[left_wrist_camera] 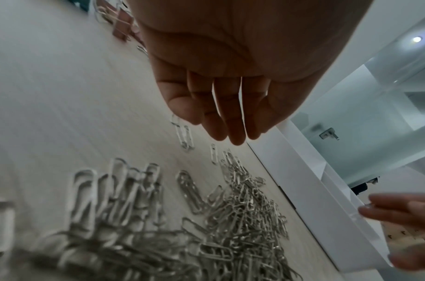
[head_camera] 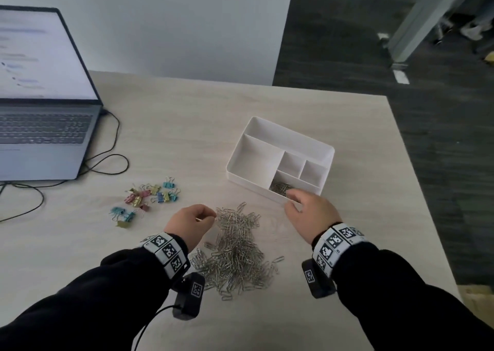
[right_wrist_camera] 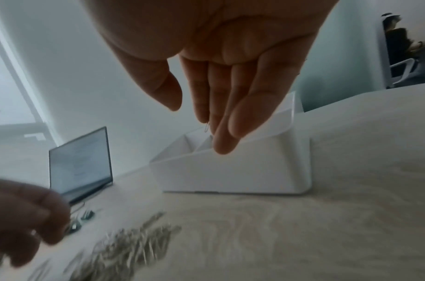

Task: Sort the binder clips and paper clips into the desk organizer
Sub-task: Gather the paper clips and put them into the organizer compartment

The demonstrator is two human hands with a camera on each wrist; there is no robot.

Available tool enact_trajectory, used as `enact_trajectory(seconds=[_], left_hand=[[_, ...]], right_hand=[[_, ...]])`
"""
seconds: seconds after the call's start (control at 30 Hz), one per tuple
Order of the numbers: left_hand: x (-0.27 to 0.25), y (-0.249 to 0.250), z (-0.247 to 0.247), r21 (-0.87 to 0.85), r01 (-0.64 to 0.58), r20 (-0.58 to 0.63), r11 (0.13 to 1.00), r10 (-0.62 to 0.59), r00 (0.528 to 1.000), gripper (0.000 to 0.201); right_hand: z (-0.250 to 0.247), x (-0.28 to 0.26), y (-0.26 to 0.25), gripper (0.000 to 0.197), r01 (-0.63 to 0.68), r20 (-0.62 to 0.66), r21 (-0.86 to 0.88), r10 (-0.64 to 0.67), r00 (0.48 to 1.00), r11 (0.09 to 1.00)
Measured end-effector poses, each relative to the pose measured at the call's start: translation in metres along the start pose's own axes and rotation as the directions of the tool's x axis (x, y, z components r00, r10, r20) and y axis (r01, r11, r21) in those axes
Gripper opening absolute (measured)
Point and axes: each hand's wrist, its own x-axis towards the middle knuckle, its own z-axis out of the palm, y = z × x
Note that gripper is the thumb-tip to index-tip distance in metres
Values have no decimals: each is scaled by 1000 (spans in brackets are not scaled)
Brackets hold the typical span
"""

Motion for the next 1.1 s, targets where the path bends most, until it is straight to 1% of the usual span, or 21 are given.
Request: enact_trajectory(seconds=[0.07,0.17,0.23,0.27,0.3,0.33,0.37,0.43,0.47,0.53,0.6,0.63,0.7,0.73,0.83,0.9,1.0,1.1], left_hand=[[-3,-6,-3,6,9,-3,1000,-9,1000,8],[-8,-15,-6,25,20,-3,1000,-20,1000,9],[-11,-24,-8,70,3,-5,998,-2,1000,7],[-11,-29,-9,101,-16,-3,995,17,1000,10],[-12,-34,-9,140,-33,10,990,32,999,20],[-13,-38,-9,191,-47,33,981,41,999,36],[-15,-40,-10,253,-60,67,966,45,997,56],[-18,-42,-10,350,-83,135,933,38,990,92],[-20,-42,-10,387,-95,165,917,33,986,104],[-25,-41,-7,477,-139,216,868,37,976,119],[-29,-39,-1,558,-207,257,803,70,964,126],[-30,-38,3,582,-249,276,774,100,956,127],[-30,-35,10,597,-327,319,733,157,935,128],[-31,-33,14,598,-362,341,715,182,922,127],[-34,-28,26,611,-437,376,660,243,894,123],[-35,-27,36,606,-460,375,649,277,885,111],[-38,-28,46,566,-474,348,675,326,879,81],[-36,-29,51,547,-471,355,692,317,879,62]], right_hand=[[-4,3,-4,40,1,-16,50,0,1000,999],[-3,5,-6,43,-34,9,108,33,999,994],[2,3,-6,41,-28,17,117,26,1000,993],[6,2,-7,38,-20,33,104,17,999,994],[12,0,-8,35,-12,70,85,6,998,996],[18,-2,-9,35,5,124,58,-13,992,998],[26,-4,-10,39,34,182,21,-38,983,999],[42,-6,-12,58,93,292,-60,-72,954,994],[49,-6,-13,70,99,336,-86,-65,940,991],[61,-5,-18,93,79,402,-113,-27,915,990],[72,-5,-22,110,94,427,-147,-22,904,985],[77,-5,-24,116,116,433,-165,-34,901,980],[88,-8,-27,121,171,456,-189,-68,888,967],[92,-10,-27,120,201,469,-200,-86,879,959],[101,-20,-29,103,274,461,-224,-146,875,935],[104,-24,-27,87,278,451,-202,-163,877,939],[105,-27,-23,63,253,440,-132,-172,881,958],[103,-27,-21,44,251,432,-106,-182,883,962]])
